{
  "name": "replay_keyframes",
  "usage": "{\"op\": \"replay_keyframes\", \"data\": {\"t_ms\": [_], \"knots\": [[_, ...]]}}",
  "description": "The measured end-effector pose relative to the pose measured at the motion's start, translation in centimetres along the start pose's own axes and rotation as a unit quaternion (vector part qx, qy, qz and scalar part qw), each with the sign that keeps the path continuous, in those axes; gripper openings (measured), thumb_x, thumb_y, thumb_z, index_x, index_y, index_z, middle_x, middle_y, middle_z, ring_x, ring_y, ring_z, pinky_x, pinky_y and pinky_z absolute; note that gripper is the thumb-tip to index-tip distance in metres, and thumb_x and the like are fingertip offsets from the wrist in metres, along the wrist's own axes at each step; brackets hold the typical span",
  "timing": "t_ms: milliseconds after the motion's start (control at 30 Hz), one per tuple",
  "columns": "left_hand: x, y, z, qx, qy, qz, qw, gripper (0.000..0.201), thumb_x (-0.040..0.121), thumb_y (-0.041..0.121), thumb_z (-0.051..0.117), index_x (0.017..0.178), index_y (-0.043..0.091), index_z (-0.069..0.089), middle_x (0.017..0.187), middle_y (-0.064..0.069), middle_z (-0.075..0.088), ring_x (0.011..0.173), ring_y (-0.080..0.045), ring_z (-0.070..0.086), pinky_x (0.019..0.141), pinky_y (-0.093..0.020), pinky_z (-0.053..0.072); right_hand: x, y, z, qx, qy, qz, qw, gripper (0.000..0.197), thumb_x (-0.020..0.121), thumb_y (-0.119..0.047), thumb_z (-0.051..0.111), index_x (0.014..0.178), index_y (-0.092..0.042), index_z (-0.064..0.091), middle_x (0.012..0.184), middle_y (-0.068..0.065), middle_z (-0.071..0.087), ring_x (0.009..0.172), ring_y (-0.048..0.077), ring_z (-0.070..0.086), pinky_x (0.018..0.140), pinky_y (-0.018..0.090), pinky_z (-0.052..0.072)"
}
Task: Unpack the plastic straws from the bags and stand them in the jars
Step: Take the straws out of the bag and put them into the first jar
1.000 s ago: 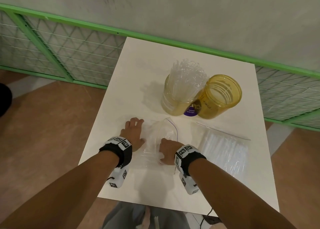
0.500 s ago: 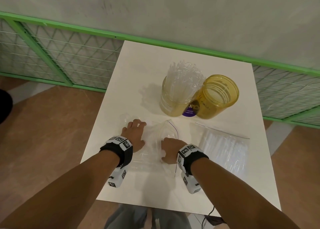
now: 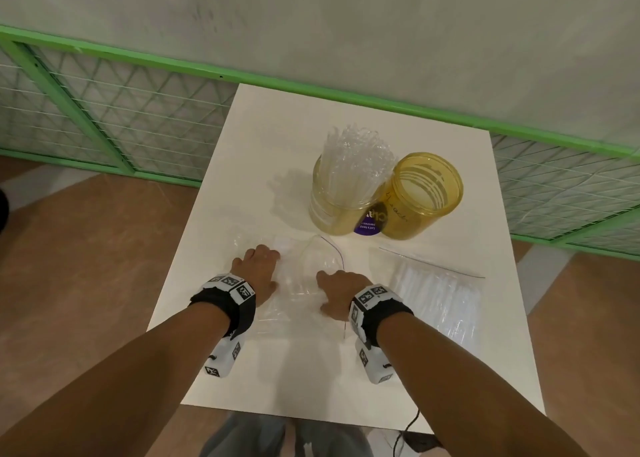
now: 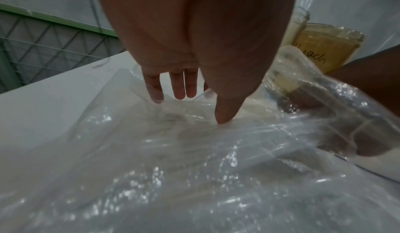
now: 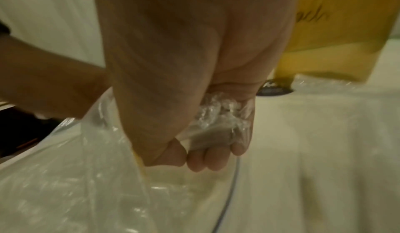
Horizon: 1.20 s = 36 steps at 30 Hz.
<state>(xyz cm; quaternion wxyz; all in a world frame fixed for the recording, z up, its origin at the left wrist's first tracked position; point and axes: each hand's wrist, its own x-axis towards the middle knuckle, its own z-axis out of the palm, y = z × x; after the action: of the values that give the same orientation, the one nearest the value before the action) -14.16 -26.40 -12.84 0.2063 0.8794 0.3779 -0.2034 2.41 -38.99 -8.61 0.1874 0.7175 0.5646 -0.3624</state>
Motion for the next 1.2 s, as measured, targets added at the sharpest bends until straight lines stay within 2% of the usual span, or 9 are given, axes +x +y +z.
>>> {"op": "replay_keyframes", "data": {"t_ms": [167, 233, 333, 433, 633, 767, 900, 1100, 1200], "knots": [[0.1, 0.5, -2.1, 0.039, -0.059, -0.013, 0.997, 0.068, 0.091, 0.034, 0.054, 0.15, 0.018, 0.025, 0.147, -0.005, 0.037, 0.131, -0.028, 0.044, 0.108, -0.046, 0.034, -1.6, 3.2, -2.8, -0.029, 0.03, 0.026, 0.999, 0.053, 0.094, -0.044, 0.062, 0.144, -0.033, 0.049, 0.14, 0.001, 0.056, 0.125, 0.025, 0.057, 0.099, 0.035, 0.045], [0.1, 1.5, -3.6, 0.002, -0.007, -0.02, 1.0, 0.077, 0.088, 0.042, 0.051, 0.153, 0.017, 0.019, 0.153, -0.005, 0.032, 0.136, -0.027, 0.04, 0.111, -0.046, 0.031, -2.4, 3.9, -4.2, -0.049, 0.052, 0.026, 0.997, 0.047, 0.093, -0.041, 0.062, 0.139, -0.033, 0.054, 0.135, 0.0, 0.059, 0.121, 0.024, 0.059, 0.097, 0.035, 0.046], [0.0, 4.2, -5.8, -0.092, 0.122, 0.069, 0.986, 0.075, 0.083, 0.051, 0.048, 0.149, 0.022, 0.028, 0.156, 0.0, 0.032, 0.139, -0.022, 0.035, 0.116, -0.042, 0.024, -3.7, 4.7, -6.3, -0.08, 0.07, 0.024, 0.994, 0.041, 0.093, -0.036, 0.063, 0.133, -0.031, 0.058, 0.127, -0.001, 0.063, 0.117, 0.024, 0.061, 0.089, 0.032, 0.045], [-0.7, 7.8, -6.9, -0.082, 0.067, 0.141, 0.984, 0.078, 0.081, 0.065, 0.057, 0.146, 0.027, 0.036, 0.149, 0.004, 0.043, 0.134, -0.022, 0.041, 0.115, -0.038, 0.024, -4.6, 4.8, -8.2, -0.117, 0.081, 0.011, 0.99, 0.031, 0.092, -0.03, 0.063, 0.123, -0.029, 0.062, 0.117, 0.001, 0.065, 0.111, 0.025, 0.064, 0.079, 0.032, 0.045], [-0.1, 10.4, -5.5, -0.004, 0.045, 0.096, 0.994, 0.038, 0.094, 0.056, 0.048, 0.109, 0.023, 0.06, 0.106, 0.001, 0.067, 0.102, -0.025, 0.063, 0.085, -0.036, 0.036, -6.3, 4.2, -11.7, -0.175, 0.141, -0.028, 0.974, 0.028, 0.09, -0.03, 0.065, 0.118, -0.026, 0.064, 0.103, 0.0, 0.065, 0.096, 0.024, 0.066, 0.073, 0.033, 0.051], [0.2, 9.9, -4.6, -0.193, 0.028, 0.026, 0.98, 0.029, 0.089, 0.051, 0.053, 0.088, 0.025, 0.064, 0.091, 0.008, 0.07, 0.09, -0.022, 0.064, 0.089, -0.035, 0.045, -6.4, 5.5, -13.3, -0.047, 0.223, -0.036, 0.973, 0.065, 0.084, -0.046, 0.074, 0.141, -0.03, 0.045, 0.119, -0.003, 0.063, 0.104, 0.022, 0.063, 0.082, 0.039, 0.056], [0.7, 8.9, -4.5, -0.443, 0.035, 0.004, 0.896, 0.026, 0.068, 0.054, 0.059, 0.078, 0.034, 0.073, 0.093, 0.008, 0.074, 0.096, -0.019, 0.067, 0.099, -0.044, 0.049, -6.5, 6.6, -14.4, 0.233, 0.244, -0.025, 0.941, 0.064, 0.081, -0.043, 0.078, 0.136, -0.032, 0.046, 0.116, -0.013, 0.064, 0.098, 0.014, 0.066, 0.085, 0.035, 0.056], [-0.2, 10.4, -6.1, -0.504, 0.067, 0.073, 0.858, 0.02, 0.084, 0.044, 0.06, 0.083, 0.031, 0.076, 0.093, 0.009, 0.075, 0.097, -0.014, 0.069, 0.098, -0.044, 0.051, -6.2, 4.1, -14.1, 0.275, 0.174, -0.06, 0.944, 0.049, 0.071, -0.066, 0.08, 0.096, -0.03, 0.059, 0.091, -0.006, 0.069, 0.086, 0.015, 0.067, 0.074, 0.031, 0.053], [-0.8, 11.1, -7.1, -0.495, 0.104, 0.083, 0.859, 0.017, 0.086, 0.03, 0.06, 0.077, 0.032, 0.074, 0.086, 0.007, 0.075, 0.089, -0.012, 0.07, 0.089, -0.043, 0.056, -5.3, 2.9, -12.9, 0.326, 0.186, -0.07, 0.924, 0.055, 0.065, -0.064, 0.083, 0.098, -0.027, 0.061, 0.091, -0.003, 0.073, 0.072, 0.015, 0.069, 0.073, 0.038, 0.059]]}}
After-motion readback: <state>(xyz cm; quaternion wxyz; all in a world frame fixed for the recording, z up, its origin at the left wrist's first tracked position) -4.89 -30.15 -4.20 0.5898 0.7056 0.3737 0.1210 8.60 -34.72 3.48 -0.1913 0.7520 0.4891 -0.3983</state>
